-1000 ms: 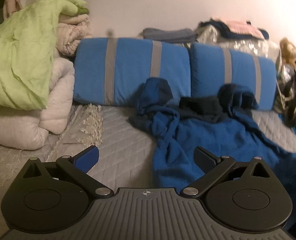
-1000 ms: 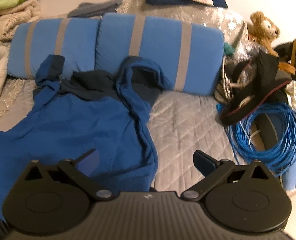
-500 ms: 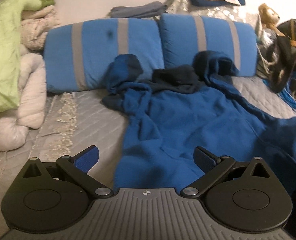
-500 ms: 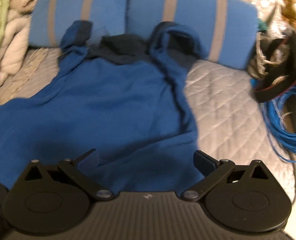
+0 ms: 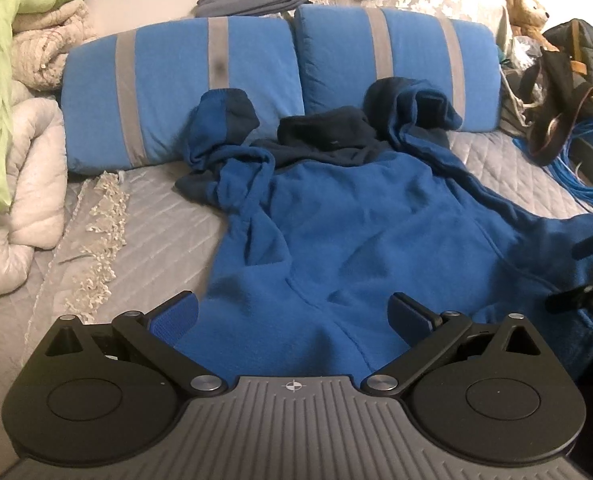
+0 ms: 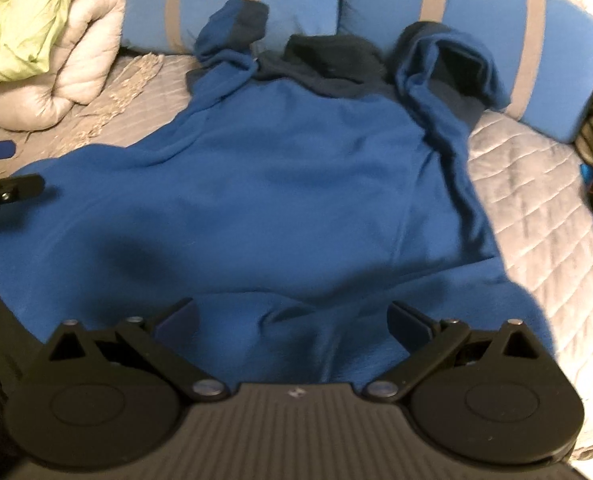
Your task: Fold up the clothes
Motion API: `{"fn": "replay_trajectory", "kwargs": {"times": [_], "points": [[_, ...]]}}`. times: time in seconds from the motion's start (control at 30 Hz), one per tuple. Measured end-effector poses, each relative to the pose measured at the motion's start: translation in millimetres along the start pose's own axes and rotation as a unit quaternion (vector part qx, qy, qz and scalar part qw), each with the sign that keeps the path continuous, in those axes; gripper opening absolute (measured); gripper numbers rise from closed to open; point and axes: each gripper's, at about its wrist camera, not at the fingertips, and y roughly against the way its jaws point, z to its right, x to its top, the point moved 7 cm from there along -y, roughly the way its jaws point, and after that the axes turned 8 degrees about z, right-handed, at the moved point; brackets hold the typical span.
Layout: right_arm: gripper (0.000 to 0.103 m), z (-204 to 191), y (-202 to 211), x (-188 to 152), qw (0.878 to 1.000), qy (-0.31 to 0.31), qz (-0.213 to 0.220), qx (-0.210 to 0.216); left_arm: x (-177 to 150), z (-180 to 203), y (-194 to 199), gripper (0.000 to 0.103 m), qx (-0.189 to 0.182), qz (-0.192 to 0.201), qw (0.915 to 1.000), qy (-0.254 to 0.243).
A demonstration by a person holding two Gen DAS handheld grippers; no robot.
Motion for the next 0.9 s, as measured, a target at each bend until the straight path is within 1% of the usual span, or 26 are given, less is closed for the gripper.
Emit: {"fn": "replay_trajectory", "kwargs": {"times": [0.4, 0.6, 0.77, 0.87, 0.9], "points": [[0.103, -8, -18, -17, 0.999, -0.015, -0.023, 0.016, -12, -2, -7, 0.103, -0.004, -0.018, 0.9997, 0.016], [0.103, -9, -21, -24, 0.999, -0.02, -0.031, 0.027, -21, -10, 5, 0.103, -0.016, -0.008, 0.9998, 0.003], [0.103, 3, -4, -18, 0.999, -0.019, -0.01, 0.024, -28, -28, 22, 0.103, -0.022, 0.003, 0.9998, 0.0], [0.103, 16, 14, -11, 1.0, -0.014, 0.015, 0.02, -35, -40, 32, 0.103, -0.021, 0.009, 0.9997, 0.001], [0.103, 22, 21, -9, 1.0, -0.009, 0.024, 0.011, -38, -44, 35, 0.103, -0.021, 0.01, 0.9997, 0.003]]}}
